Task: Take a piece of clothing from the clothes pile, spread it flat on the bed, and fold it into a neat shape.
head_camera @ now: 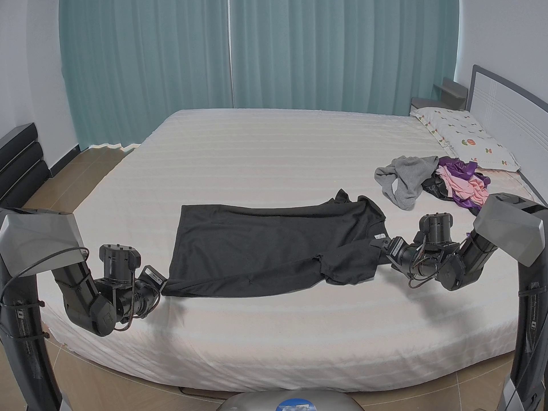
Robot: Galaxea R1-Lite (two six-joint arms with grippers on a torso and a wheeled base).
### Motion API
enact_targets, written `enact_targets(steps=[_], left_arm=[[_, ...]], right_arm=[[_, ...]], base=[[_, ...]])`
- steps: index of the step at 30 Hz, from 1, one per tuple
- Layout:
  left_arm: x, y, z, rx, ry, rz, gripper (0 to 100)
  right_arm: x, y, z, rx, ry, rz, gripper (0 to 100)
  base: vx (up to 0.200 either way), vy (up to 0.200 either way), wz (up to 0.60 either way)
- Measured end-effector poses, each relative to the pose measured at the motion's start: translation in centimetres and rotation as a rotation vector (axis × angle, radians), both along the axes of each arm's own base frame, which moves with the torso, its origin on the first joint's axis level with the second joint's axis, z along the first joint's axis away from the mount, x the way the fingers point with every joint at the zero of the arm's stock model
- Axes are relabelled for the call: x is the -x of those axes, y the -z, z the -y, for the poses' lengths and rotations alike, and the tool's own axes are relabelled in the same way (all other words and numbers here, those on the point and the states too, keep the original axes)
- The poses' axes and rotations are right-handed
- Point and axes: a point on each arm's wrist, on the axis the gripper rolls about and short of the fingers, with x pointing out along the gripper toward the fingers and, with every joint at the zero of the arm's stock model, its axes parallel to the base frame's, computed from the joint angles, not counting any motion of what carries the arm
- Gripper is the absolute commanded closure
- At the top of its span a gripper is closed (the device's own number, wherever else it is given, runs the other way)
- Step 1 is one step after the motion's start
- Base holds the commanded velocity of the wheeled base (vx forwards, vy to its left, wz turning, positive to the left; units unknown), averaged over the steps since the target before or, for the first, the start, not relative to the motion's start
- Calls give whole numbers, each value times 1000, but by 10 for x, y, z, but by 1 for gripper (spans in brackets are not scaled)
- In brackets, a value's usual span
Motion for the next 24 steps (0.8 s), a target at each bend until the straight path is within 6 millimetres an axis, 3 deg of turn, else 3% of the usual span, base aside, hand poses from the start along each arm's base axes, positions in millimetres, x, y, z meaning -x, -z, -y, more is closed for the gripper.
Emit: enact_targets(steps=[10,24], left_arm=[[2,0,0,0,1,-6,100],[2,0,0,0,1,-5,100]], right_arm=[[19,3,-8,-13,-52,-58,0],[10,19,-21,-35,-109,-74,0]], base=[[0,0,0],[0,0,0]])
